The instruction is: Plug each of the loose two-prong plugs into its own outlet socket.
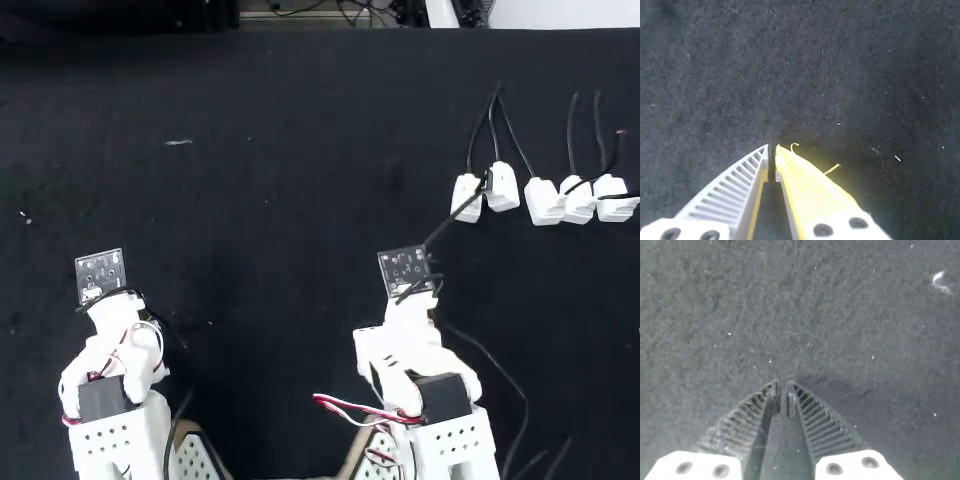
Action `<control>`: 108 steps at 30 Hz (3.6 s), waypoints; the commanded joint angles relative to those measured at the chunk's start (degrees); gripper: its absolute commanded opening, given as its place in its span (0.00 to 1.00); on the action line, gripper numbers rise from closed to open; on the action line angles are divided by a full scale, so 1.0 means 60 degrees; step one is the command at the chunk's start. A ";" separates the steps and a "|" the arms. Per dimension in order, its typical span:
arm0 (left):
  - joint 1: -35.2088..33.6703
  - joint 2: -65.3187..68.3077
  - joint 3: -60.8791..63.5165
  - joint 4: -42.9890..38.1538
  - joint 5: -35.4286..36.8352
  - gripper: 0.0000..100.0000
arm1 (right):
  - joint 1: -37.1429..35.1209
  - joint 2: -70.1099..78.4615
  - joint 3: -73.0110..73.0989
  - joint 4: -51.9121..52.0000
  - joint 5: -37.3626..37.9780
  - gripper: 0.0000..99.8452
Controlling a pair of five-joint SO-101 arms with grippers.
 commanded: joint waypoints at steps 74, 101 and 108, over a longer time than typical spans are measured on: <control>0.1575 -0.0059 0.0212 0.0044 0.0044 0.03 | 0.3311 -0.0930 0.0022 -0.0044 -0.0059 0.01; 0.1575 -0.0059 0.0212 0.0044 0.0044 0.03 | 0.3311 -0.0930 0.0022 -0.0044 -0.0059 0.01; 0.1575 -0.0059 0.0212 0.0044 0.0044 0.03 | 0.3311 -0.0930 0.0022 -0.0044 -0.0059 0.01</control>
